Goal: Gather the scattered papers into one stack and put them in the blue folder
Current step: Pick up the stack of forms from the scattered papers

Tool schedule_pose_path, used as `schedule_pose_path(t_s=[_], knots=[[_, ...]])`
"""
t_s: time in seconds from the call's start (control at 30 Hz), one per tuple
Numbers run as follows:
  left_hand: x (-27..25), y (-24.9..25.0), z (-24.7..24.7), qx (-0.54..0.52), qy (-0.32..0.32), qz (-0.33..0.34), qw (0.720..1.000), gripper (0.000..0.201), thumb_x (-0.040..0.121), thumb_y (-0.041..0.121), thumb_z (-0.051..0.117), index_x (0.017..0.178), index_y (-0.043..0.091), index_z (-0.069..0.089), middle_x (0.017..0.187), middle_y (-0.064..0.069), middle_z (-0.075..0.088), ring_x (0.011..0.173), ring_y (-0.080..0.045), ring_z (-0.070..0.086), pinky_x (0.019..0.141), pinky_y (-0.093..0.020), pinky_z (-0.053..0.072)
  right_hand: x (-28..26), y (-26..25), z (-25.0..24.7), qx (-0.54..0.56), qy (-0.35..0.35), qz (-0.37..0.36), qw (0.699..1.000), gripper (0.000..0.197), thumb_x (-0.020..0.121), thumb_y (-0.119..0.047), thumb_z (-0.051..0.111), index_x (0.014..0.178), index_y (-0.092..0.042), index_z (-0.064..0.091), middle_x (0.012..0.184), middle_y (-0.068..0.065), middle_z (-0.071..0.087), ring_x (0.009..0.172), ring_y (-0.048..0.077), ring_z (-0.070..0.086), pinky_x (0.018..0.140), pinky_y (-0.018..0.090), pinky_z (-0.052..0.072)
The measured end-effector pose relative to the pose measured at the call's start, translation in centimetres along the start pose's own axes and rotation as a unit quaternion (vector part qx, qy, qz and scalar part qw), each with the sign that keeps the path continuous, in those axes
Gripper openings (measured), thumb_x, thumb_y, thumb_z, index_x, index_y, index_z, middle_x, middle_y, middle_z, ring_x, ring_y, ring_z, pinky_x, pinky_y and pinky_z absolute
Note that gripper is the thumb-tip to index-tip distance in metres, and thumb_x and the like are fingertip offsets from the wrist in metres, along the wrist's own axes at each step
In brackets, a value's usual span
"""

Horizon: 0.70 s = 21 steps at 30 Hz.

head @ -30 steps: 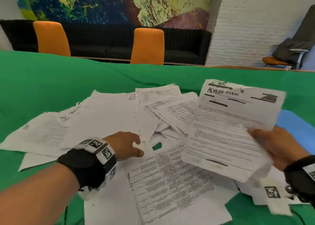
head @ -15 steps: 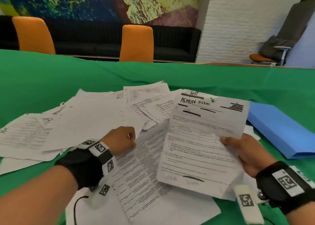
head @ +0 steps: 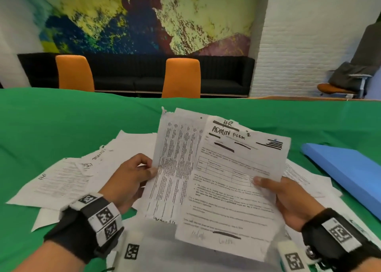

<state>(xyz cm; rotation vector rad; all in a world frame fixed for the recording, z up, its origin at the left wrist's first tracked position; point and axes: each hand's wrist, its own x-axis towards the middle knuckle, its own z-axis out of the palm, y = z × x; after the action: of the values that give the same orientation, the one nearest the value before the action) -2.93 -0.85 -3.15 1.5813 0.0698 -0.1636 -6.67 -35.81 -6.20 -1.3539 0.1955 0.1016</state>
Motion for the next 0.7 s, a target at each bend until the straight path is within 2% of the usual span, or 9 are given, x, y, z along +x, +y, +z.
schedule_pose_path(t_s=[0.07, 0.13, 0.23, 0.3, 0.37, 0.43, 0.53, 0.63, 0.7], knots=[[-0.5, -0.2, 0.9, -0.025, -0.035, -0.006, 0.999, 0.009, 0.096, -0.001, 0.056, 0.091, 0.006, 0.052, 0.095, -0.026, 0.066, 0.078, -0.032, 0.064, 0.065, -0.042, 0.058, 0.5, 0.2, 1.8, -0.006, -0.02, 0.016, 1.0, 0.038, 0.088, -0.009, 0.068, 0.126, -0.005, 0.069, 0.121, 0.016, 0.075, 0.111, 0.038, 0.073, 0.098, 0.052, 0.057], [-1.1, -0.5, 1.7, -0.033, -0.076, -0.021, 0.996, 0.011, 0.096, -0.001, 0.056, 0.09, 0.007, 0.051, 0.094, -0.027, 0.067, 0.074, -0.03, 0.064, 0.053, -0.032, 0.054, 0.6, 0.8, 3.0, -0.016, -0.042, 0.037, 0.998, 0.036, 0.089, -0.007, 0.066, 0.126, -0.005, 0.068, 0.121, 0.017, 0.075, 0.109, 0.037, 0.073, 0.09, 0.049, 0.062], [-1.8, -1.2, 1.3, 0.038, -0.11, -0.036, 0.993, 0.01, 0.095, 0.006, 0.062, 0.094, 0.004, 0.052, 0.104, -0.022, 0.073, 0.085, -0.033, 0.068, 0.069, -0.042, 0.059, 0.7, 0.6, 2.7, -0.05, -0.047, 0.024, 0.997, 0.039, 0.088, -0.006, 0.066, 0.128, -0.005, 0.065, 0.119, 0.018, 0.076, 0.107, 0.039, 0.074, 0.088, 0.05, 0.061], [-2.2, -2.1, 0.1, 0.191, -0.098, -0.023, 0.976, 0.016, 0.091, 0.02, 0.069, 0.1, 0.01, 0.06, 0.101, -0.008, 0.075, 0.087, -0.025, 0.071, 0.079, -0.042, 0.058, 0.7, -0.9, 0.9, -0.131, -0.021, -0.019, 0.991, 0.045, 0.082, -0.015, 0.072, 0.126, -0.007, 0.065, 0.112, 0.014, 0.079, 0.099, 0.035, 0.077, 0.085, 0.05, 0.061], [-3.0, -3.3, -0.9, 0.408, -0.1, 0.001, 0.907, 0.022, 0.085, 0.042, 0.071, 0.102, 0.031, 0.062, 0.104, 0.009, 0.068, 0.094, -0.011, 0.066, 0.085, -0.032, 0.055, 0.6, -2.4, -2.2, -0.197, 0.01, -0.061, 0.979, 0.054, 0.07, -0.027, 0.079, 0.121, -0.011, 0.069, 0.107, 0.009, 0.08, 0.094, 0.031, 0.078, 0.085, 0.051, 0.062], [-3.9, -4.8, -1.0, 0.525, -0.128, 0.01, 0.841, 0.035, 0.082, 0.054, 0.068, 0.112, 0.04, 0.056, 0.114, 0.018, 0.055, 0.104, -0.003, 0.056, 0.094, -0.026, 0.047, 0.1, -3.5, -5.1, -0.224, 0.031, -0.095, 0.969, 0.051, 0.062, -0.036, 0.088, 0.109, -0.02, 0.077, 0.105, 0.007, 0.081, 0.091, 0.028, 0.079, 0.077, 0.043, 0.066], [-4.8, -6.4, -0.4, 0.561, -0.165, 0.015, 0.811, 0.044, 0.084, 0.06, 0.062, 0.123, 0.046, 0.048, 0.123, 0.019, 0.044, 0.116, -0.004, 0.046, 0.103, -0.029, 0.042, -0.4, -4.5, -7.9, -0.234, 0.074, -0.125, 0.961, 0.021, 0.075, -0.018, 0.08, 0.092, -0.031, 0.083, 0.098, 0.002, 0.082, 0.079, 0.018, 0.08, 0.059, 0.025, 0.063], [-3.9, -6.9, -0.2, 0.575, -0.151, 0.043, 0.803, 0.047, 0.086, 0.062, 0.058, 0.128, 0.046, 0.046, 0.129, 0.018, 0.04, 0.121, -0.005, 0.044, 0.105, -0.029, 0.04, 0.1, -5.3, -9.8, -0.257, 0.115, -0.147, 0.948, 0.025, 0.08, -0.016, 0.076, 0.105, -0.02, 0.079, 0.101, 0.001, 0.082, 0.086, 0.022, 0.08, 0.069, 0.032, 0.065], [-3.0, -6.8, -0.3, 0.582, -0.137, 0.057, 0.799, 0.052, 0.087, 0.062, 0.057, 0.134, 0.045, 0.043, 0.135, 0.017, 0.038, 0.124, -0.006, 0.042, 0.106, -0.029, 0.039, -0.2, -6.3, -10.2, -0.233, 0.11, -0.154, 0.954, 0.022, 0.083, -0.009, 0.072, 0.098, -0.023, 0.081, 0.093, -0.005, 0.082, 0.08, 0.015, 0.08, 0.068, 0.026, 0.064]])
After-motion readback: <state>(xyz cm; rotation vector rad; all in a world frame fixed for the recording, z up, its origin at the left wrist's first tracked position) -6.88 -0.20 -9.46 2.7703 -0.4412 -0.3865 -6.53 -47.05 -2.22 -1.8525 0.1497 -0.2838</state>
